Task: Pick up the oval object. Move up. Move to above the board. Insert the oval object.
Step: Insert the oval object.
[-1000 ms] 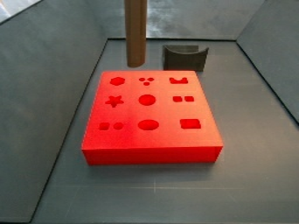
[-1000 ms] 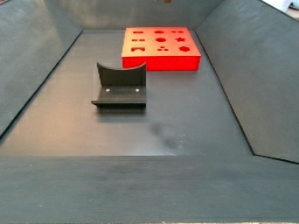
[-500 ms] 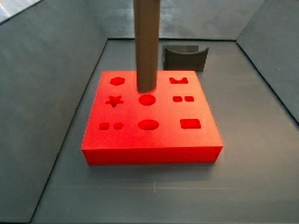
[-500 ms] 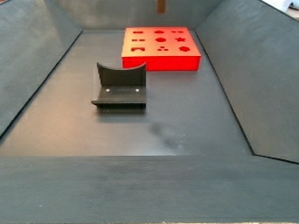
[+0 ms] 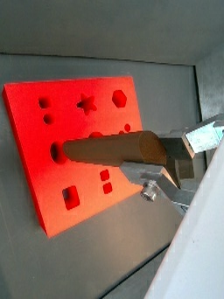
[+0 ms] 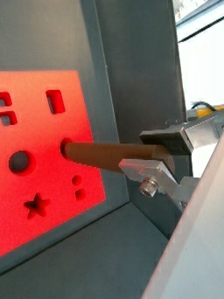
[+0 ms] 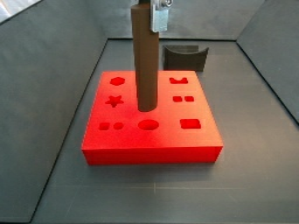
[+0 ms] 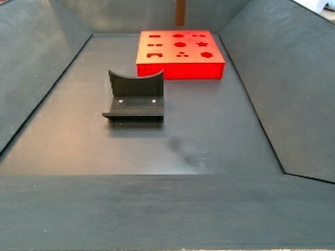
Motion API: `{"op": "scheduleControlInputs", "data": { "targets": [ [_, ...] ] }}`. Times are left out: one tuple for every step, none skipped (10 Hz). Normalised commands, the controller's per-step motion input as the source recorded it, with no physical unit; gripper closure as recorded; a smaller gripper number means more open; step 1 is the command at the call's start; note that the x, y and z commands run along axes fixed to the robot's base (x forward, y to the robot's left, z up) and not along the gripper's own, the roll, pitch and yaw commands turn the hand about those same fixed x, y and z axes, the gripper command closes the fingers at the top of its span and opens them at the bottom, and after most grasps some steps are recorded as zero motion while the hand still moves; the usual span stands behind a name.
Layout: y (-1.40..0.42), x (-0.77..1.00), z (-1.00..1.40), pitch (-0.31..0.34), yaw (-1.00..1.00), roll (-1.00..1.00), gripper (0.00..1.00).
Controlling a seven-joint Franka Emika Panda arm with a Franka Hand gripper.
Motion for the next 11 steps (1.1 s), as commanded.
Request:
{"op": "scheduleControlInputs", "data": {
  "targets": [
    [-0.1,0.32,-0.24,-0.041,-0.71,0.13,1.0],
    [-0.07,0.4,-0.15,-0.054,-0.64,0.07,1.0],
    [-0.06,0.31,-0.01,0.0,-0.2,0.04,1.0],
    [-0.1,0.48,-0.09,0.0,-0.3,0.09,1.0],
    [-0.17,0.48,-0.17,-0.031,-0.54,0.14,1.0],
    [-0.14,0.41,-0.12,-0.009,-0.6,0.12,1.0],
    [-0.09,0.11,-0.05,0.0,-0.53,0.14,1.0],
    [-0.03,0.0,0.0,0.0,-0.22,0.02,1.0],
    [0.0,-0.03,-0.02,-0.006,-0.01,0.02,1.0],
    [0.0,-0.38,-0.04,-0.009,-0.36,0.14,1.0],
    [0.0,-0.33,-0.05,-0.003,-0.39,0.07,1.0]
  ]
}}
